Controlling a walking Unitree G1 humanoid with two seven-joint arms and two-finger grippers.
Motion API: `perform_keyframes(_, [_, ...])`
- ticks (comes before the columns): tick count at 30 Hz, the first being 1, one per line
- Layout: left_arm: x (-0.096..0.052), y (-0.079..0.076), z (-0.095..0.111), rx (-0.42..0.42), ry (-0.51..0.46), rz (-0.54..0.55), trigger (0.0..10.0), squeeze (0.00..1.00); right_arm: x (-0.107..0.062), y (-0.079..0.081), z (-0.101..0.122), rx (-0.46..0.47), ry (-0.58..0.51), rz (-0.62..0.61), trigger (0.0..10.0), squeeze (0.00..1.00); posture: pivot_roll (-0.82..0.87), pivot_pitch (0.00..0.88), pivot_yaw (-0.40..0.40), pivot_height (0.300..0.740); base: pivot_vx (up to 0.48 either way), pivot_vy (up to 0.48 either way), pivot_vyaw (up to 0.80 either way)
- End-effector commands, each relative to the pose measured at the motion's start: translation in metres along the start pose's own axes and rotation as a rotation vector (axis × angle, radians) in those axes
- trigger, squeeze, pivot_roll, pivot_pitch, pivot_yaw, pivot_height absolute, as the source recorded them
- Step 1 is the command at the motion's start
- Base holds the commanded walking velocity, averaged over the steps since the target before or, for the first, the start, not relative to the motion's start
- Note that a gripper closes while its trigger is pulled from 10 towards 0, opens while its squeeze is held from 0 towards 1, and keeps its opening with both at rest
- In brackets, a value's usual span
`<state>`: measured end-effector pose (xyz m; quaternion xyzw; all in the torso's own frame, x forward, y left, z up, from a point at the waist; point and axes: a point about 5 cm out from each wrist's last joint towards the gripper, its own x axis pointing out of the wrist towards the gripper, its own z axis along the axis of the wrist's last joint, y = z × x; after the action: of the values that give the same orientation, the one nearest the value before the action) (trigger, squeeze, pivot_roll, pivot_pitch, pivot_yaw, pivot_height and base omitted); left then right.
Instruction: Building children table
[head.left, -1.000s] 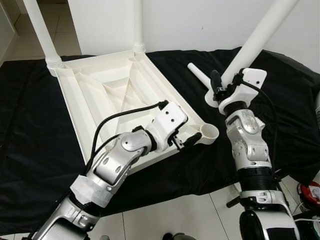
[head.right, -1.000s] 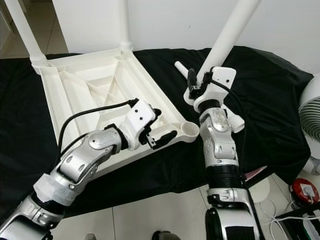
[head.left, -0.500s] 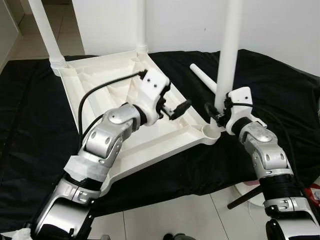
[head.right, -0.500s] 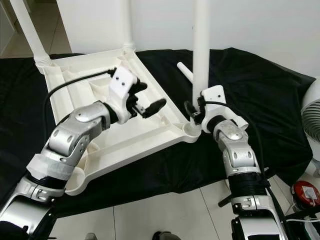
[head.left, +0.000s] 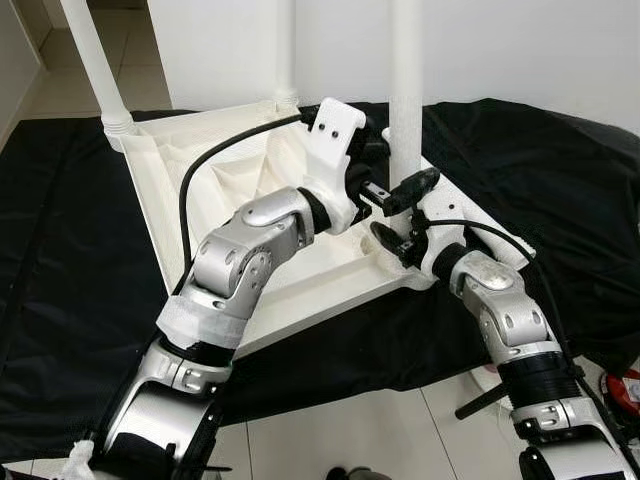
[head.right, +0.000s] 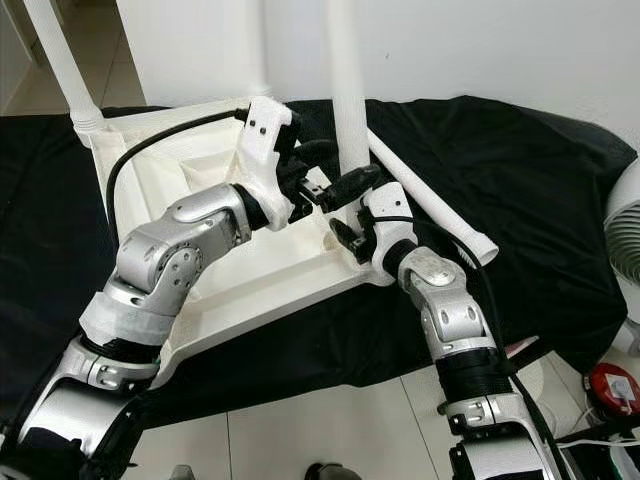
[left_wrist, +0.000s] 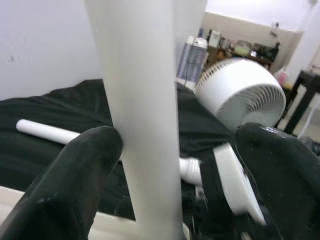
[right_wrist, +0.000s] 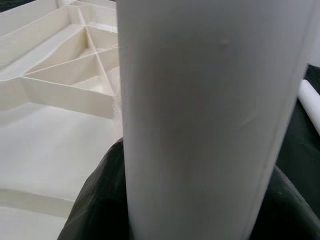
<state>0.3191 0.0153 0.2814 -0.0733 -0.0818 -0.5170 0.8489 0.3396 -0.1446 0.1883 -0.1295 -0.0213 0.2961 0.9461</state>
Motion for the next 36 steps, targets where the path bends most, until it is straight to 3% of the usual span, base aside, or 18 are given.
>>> perform_keyframes(1, [0.005,-0.006,0.010,0.004,-0.032,-0.102,10.0,0.00,0.002,0.005,0.006,-0.023,-0.014,0.047,10.0,0.00,0.04,0.041,-0.054,0.740,0.000,0.000,0.00])
perform_keyframes(13, [0.016,0.000,0.031,-0.043,-0.076,-0.072,10.0,0.00,0.001,0.012,0.008,-0.050,-0.024,0.114,10.0,0.00,0.03,0.036,-0.048,0.740,0.000,0.000,0.00])
perform_keyframes(14, [0.016,0.000,0.032,-0.049,-0.083,-0.080,7.7,0.00,0.000,0.012,0.007,-0.052,-0.020,0.116,10.0,0.00,0.03,0.030,-0.043,0.740,0.000,0.000,0.00])
perform_keyframes(15, [0.016,0.000,0.033,-0.062,-0.087,-0.087,0.0,0.00,0.000,0.011,0.006,-0.050,-0.015,0.116,10.0,0.00,0.03,0.031,-0.042,0.740,0.000,0.000,0.00])
perform_keyframes(23, [0.016,0.000,0.034,-0.072,-0.090,-0.093,0.0,0.00,-0.001,0.011,0.005,-0.050,-0.012,0.114,10.0,0.00,0.03,0.029,-0.041,0.740,0.000,0.000,0.00])
perform_keyframes(33, [0.019,0.006,0.035,-0.052,-0.089,-0.019,0.0,0.00,0.003,0.012,0.006,-0.042,-0.014,0.104,10.0,0.00,0.04,0.012,-0.046,0.740,0.000,0.000,0.00])
perform_keyframes(34, [0.020,0.008,0.034,-0.053,-0.082,0.007,9.1,0.00,0.003,0.013,0.007,-0.038,-0.018,0.100,10.0,0.00,0.04,0.009,-0.046,0.740,0.000,0.000,0.00])
perform_keyframes(36, [0.020,0.009,0.034,-0.055,-0.076,0.025,9.1,0.00,0.004,0.013,0.007,-0.034,-0.020,0.097,10.0,0.00,0.04,0.009,-0.046,0.740,0.000,0.000,0.00])
